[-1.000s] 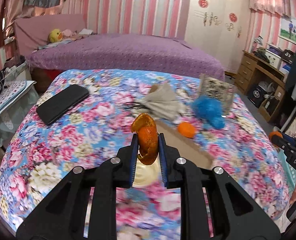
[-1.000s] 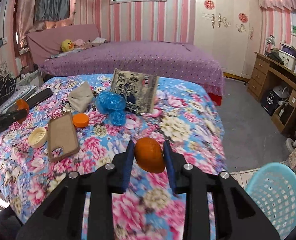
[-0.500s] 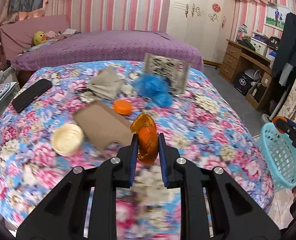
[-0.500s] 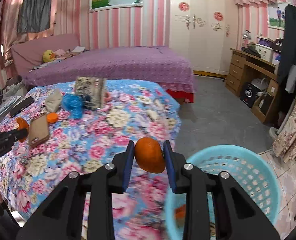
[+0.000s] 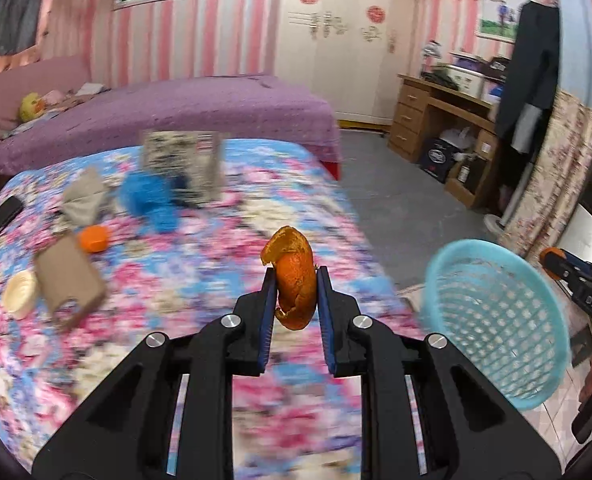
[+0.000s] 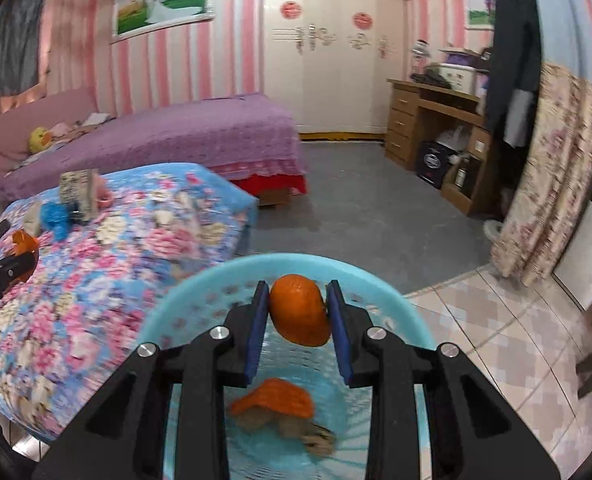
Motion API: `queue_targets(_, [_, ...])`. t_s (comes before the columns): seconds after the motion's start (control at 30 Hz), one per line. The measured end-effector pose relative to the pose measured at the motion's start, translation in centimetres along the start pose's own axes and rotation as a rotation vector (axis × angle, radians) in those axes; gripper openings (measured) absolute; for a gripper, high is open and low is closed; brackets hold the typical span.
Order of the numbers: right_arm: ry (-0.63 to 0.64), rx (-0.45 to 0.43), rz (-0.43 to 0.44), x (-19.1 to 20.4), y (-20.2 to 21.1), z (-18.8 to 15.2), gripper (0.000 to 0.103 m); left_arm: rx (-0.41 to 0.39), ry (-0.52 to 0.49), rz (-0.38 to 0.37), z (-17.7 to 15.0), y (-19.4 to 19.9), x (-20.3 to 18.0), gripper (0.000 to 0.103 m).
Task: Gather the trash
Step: 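Carry the orange peel and whole orange in both tools to the blue basket, then open the left tool to drop the peel while the right tool releases the orange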
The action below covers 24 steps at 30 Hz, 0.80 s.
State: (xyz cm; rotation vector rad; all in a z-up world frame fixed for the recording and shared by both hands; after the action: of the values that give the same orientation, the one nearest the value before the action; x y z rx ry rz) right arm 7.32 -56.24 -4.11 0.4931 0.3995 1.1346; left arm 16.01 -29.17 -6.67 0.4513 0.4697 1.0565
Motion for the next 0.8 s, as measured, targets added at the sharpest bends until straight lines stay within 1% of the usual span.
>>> queue_targets(0.17, [-0.032,0.004,-0.043,-4.0,-0.3,-1.0,0.03,0.026,-0.065,-0.096,-1.3,-2.0,-6.8,0.019])
queue_targets(0.33, [-0.068,0.0,-0.05,-6.0,-0.6,-1.5,0.03,0.077,-0.082,-0.177,-2.3,-4.5,-11.4,0.019])
queue_targets(0.43, [-0.086,-0.002,-0.05,-6.4,-0.8,-1.6,0.03,0.076,-0.105,-0.197,-2.2,-5.5,-13.1,0.019])
queue_targets(0.5, [-0.107,-0.007,-0.04,-6.8,-0.9,-1.6,0.03,0.071,-0.13,-0.193,-2.1,-5.8,-13.9,0.02])
queue_targets(0.57, [-0.115,-0.012,-0.038,-6.9,-0.9,-1.5,0.03,0.079,-0.139,-0.211,-2.0,-6.2,-14.6,0.022])
queue_targets(0.6, [-0.113,-0.013,-0.037,-6.9,-0.9,-1.5,0.03,0.089,-0.139,-0.231,-2.0,-6.3,-14.9,0.028])
queue_targets(0.63, [-0.109,-0.013,-0.038,-6.8,-0.9,-1.6,0.03,0.089,-0.137,-0.235,-2.0,-6.2,-14.9,0.033])
queue_targets(0.7, [-0.102,-0.012,-0.04,-6.7,-0.9,-1.7,0.03,0.078,-0.133,-0.224,-1.8,-6.0,-14.7,0.065])
queue_targets(0.77, [-0.106,-0.011,-0.039,-6.8,-0.9,-1.9,0.03,0.047,-0.129,-0.196,-1.2,-5.5,-14.1,0.078])
queue_targets(0.8, [-0.108,-0.011,-0.038,-6.8,-0.9,-1.9,0.03,0.036,-0.127,-0.19,-0.9,-5.2,-13.8,0.082])
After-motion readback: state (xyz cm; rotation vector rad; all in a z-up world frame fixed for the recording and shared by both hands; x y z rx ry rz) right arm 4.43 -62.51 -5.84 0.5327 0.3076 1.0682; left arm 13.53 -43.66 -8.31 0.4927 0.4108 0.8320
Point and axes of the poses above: each gripper's, at about its wrist camera, not at the fingertips, and y roughly against the way its jaws point, x to its left, z to its top, the point moved 8 cm from there along -y, roughly the way its jaws point, and after that the axes turned 6 degrees about -z, right-handed, at the moved point
